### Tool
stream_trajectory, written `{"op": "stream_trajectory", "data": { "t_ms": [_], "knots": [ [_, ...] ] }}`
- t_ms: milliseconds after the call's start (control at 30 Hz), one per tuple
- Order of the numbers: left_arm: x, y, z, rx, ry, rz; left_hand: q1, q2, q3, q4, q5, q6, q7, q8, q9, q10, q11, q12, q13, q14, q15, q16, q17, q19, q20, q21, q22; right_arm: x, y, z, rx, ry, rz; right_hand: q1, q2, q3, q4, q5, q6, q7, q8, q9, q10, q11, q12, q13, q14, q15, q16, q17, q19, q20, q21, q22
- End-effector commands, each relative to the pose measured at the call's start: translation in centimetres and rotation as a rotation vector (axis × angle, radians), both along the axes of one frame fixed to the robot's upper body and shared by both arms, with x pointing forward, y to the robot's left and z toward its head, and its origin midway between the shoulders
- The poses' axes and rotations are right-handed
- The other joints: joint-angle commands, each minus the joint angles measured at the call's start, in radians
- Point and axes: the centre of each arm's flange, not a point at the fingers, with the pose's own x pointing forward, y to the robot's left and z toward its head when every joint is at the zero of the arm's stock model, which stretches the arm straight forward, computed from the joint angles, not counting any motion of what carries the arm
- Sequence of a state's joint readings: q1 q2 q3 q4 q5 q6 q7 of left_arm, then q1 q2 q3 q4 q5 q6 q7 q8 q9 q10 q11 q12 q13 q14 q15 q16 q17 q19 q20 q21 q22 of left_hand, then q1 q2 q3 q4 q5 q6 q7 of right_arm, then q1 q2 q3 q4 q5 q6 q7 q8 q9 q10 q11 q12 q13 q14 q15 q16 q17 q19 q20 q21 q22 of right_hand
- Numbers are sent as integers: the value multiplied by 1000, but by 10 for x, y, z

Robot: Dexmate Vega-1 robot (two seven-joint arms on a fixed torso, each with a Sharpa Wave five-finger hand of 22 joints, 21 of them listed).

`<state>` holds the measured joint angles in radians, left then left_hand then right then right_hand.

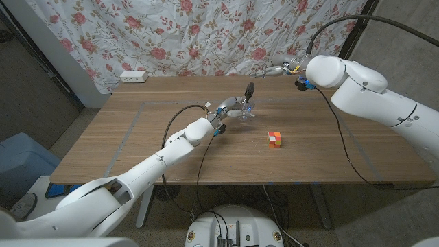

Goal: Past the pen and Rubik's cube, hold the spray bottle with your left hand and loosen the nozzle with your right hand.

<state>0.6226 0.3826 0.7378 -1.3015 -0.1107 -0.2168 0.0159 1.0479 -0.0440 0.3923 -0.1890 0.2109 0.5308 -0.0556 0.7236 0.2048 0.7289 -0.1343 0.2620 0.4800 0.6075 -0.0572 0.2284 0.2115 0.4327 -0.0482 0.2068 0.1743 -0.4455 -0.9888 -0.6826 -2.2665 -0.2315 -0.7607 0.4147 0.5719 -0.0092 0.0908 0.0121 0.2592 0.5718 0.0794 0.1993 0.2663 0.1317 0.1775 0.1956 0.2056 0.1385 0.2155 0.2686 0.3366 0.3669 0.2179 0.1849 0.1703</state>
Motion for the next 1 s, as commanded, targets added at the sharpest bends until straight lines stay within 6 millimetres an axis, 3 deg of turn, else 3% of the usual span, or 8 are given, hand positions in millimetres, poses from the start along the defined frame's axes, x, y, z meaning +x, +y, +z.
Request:
{"op": "stream_trajectory", "data": {
  "t_ms": [33, 233, 1000],
  "knots": [
    [-2, -1, -1, 1, 0, 2, -150, 168, 27, 17, -2, 31, 19, 6, 2, 17, -6, -2, 3, 8, -108, -1, 3, 2, -20, 0, 5, 3, 10, -6, -26, 87, -13, -20, -2, -1, -5, 6, -33, 16, -3, 5, -23, 21, -3, 4, -16, 3, -9, 0, -19, 1, -4, 2],
    [-4, -1, -2, 4, 0, 3, -150, 170, 28, 18, -2, 32, 18, 6, 2, 17, -4, -3, 4, 8, -105, 0, 4, 2, -19, 0, 5, 3, 15, -8, -35, 104, -12, -28, -3, -1, -9, 6, -50, 37, -4, 7, -30, 34, -2, 4, -18, 4, -13, 0, -30, 0, -5, 2],
    [-10, -1, -9, 2, 2, -5, -151, 173, 32, 18, -2, 33, 20, 5, 3, 18, -3, -4, 5, 9, -106, -1, 4, 2, -18, 0, 5, 1, 38, -17, -122, 123, -86, -24, 5, 8, -22, 8, -47, 60, 8, 10, -23, 36, 6, 5, -12, 4, -13, -1, -28, -2, 1, 2]
  ]
}}
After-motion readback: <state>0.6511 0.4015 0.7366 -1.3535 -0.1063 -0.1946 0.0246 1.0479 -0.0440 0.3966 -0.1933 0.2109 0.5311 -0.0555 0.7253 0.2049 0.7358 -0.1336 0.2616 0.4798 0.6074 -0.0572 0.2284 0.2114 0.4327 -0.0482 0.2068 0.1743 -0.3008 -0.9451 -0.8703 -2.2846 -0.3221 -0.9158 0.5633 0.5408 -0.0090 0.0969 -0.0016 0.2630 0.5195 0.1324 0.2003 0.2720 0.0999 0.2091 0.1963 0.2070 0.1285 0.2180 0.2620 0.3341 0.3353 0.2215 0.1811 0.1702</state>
